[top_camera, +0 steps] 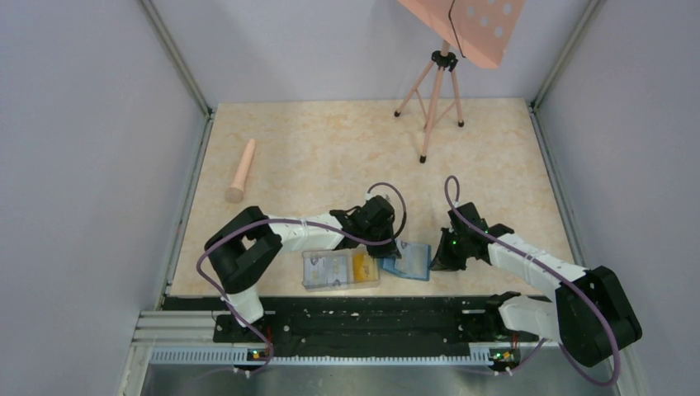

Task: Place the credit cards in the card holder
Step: Insert the credit card into the card holder.

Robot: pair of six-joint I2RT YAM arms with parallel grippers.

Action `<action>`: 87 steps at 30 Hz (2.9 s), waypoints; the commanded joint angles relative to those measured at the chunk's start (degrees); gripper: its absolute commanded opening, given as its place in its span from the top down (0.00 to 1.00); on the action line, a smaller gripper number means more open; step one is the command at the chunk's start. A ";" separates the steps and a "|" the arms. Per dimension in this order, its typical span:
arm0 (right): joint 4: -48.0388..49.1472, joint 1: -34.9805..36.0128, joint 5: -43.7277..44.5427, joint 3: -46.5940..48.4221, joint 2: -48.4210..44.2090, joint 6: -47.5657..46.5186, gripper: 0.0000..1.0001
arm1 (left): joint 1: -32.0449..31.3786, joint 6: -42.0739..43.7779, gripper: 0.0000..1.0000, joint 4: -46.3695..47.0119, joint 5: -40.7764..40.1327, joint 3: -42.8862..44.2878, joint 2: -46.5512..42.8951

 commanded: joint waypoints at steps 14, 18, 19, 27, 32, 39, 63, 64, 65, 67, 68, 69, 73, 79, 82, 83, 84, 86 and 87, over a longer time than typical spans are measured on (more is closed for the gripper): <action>2.22 -0.34 -1.26 -1.23 0.01 -0.56 1.00 | -2.19 4.74 0.78 -18.11 -6.74 7.61 5.02; 2.22 -0.32 -1.30 -1.16 0.05 -0.52 1.00 | -2.26 6.27 0.61 -21.50 -8.03 9.84 5.54; 2.21 -0.30 -1.33 -1.22 0.05 -0.50 1.00 | -2.32 6.58 0.59 -21.90 -8.01 10.10 5.82; 2.32 -0.35 -1.46 -1.24 0.05 -0.56 1.00 | -3.39 8.63 0.38 -25.79 -9.72 14.84 9.31; 2.70 -0.36 -1.74 -1.40 0.28 -0.53 1.00 | -4.05 8.98 0.45 -26.79 -9.43 17.48 11.12; 2.83 -0.34 -1.96 -1.49 0.34 -0.66 1.00 | -4.25 8.39 0.52 -19.98 -0.83 16.83 11.47; 3.93 -0.31 -3.56 -1.78 -1.92 -0.88 1.00 | -4.05 5.16 0.42 -3.78 3.25 9.13 4.35; 3.46 -0.33 -3.31 -1.67 -2.25 -0.85 1.00 | -4.11 6.21 0.41 -6.85 1.61 10.04 4.35; 2.88 -0.35 -2.66 -1.48 -2.69 -0.75 1.00 | -4.13 7.28 0.41 -9.73 -0.05 11.02 4.19; 1.44 -0.31 -1.48 -1.12 -3.83 -0.41 1.00 | -4.13 9.04 0.40 -15.15 -2.76 12.18 3.73; 0.79 -0.31 -0.89 -0.88 -4.43 -0.22 1.00 | -4.12 9.62 0.39 -17.14 -4.22 12.74 3.40; 0.39 -0.30 -0.43 -0.69 -4.91 -0.19 1.00 | -4.13 10.03 0.39 -18.87 -5.36 13.16 3.16; 0.11 -0.40 -0.24 -0.80 -5.66 0.01 1.00 | -4.12 11.17 0.37 -21.54 -7.25 14.02 2.91; 0.57 -0.40 -0.77 -0.95 -4.67 -0.23 1.00 | -4.17 10.84 0.40 -17.40 -2.29 14.65 5.99; 0.84 -0.38 -1.03 -1.19 -4.52 -0.25 1.00 | -4.31 10.06 0.42 -14.87 0.29 14.95 7.54; 0.93 -0.44 -1.15 -1.21 -4.38 -0.25 1.00 | -4.33 9.73 0.43 -13.88 1.26 14.92 7.90; 0.95 -0.39 -1.24 -1.26 -4.33 -0.30 1.00 | -4.40 9.46 0.45 -12.57 2.38 14.92 8.12; 1.20 -0.39 -1.50 -1.45 -4.25 -0.29 1.00 | -4.56 9.12 0.48 -9.38 5.44 14.91 8.45; 1.31 -0.37 -1.60 -1.49 -4.24 -0.25 1.00 | -4.73 8.90 0.49 -7.93 6.56 15.02 8.48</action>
